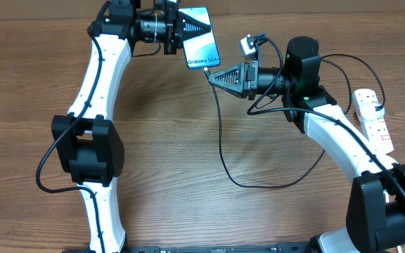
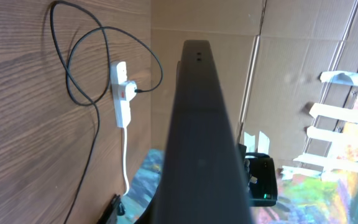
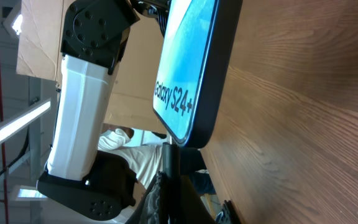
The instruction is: Plug charger to phone and switch on socket
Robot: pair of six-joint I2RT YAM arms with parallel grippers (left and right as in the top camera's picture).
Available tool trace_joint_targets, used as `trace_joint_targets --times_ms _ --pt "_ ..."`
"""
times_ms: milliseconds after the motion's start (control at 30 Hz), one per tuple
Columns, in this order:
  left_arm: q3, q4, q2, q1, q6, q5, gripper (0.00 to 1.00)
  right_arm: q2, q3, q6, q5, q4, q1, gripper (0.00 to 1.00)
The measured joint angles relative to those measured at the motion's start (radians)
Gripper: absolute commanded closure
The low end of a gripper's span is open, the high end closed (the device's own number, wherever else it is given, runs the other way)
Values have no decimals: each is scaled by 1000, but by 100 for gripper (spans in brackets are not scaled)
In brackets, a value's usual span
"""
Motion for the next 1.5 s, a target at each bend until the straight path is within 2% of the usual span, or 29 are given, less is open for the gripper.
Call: trace_joint_targets --times_ms 700,1500 --pt "0 -5 0 -7 -5 -7 96 0 0 0 10 0 0 96" --pt "0 4 0 -1 -2 -44 96 0 0 71 74 -2 2 96"
